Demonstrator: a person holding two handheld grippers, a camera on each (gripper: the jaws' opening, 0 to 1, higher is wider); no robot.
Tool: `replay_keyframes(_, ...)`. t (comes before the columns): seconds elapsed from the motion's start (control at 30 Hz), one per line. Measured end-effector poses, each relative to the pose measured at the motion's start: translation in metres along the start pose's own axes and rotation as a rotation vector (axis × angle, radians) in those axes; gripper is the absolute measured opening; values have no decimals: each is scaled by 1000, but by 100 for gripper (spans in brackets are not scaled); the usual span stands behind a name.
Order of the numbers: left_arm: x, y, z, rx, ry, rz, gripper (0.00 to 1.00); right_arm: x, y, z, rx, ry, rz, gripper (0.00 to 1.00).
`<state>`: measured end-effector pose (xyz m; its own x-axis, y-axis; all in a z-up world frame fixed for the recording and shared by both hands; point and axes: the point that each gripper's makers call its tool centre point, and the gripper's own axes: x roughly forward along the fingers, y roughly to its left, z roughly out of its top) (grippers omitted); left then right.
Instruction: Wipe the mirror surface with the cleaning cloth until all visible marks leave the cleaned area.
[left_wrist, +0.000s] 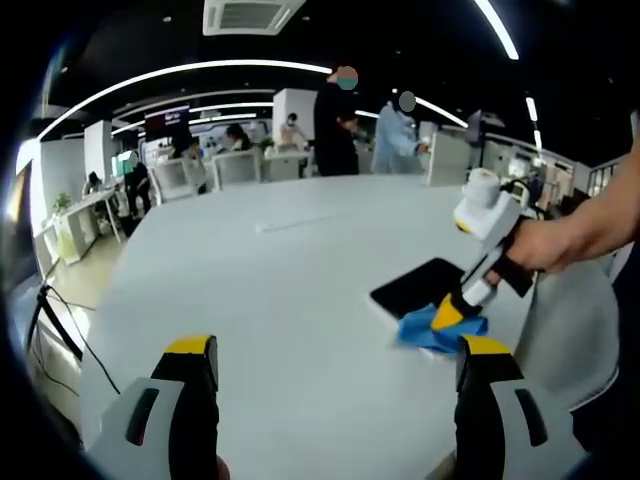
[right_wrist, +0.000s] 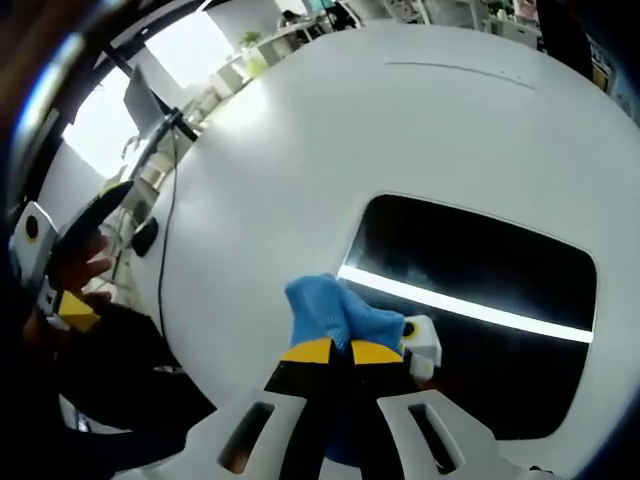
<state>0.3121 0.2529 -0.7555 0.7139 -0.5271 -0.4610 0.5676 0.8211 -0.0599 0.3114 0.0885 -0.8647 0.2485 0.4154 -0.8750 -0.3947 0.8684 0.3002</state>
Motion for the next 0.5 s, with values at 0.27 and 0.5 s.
replay_keyframes(0.27, 1, 1, -1, -3, 2, 0, 100, 0, -2, 2, 6, 0, 2, 0)
replay_keyframes(0.5, 2, -1, -2, -4, 8, -5, 100, 1, -8, 10, 15, -8, -3, 0)
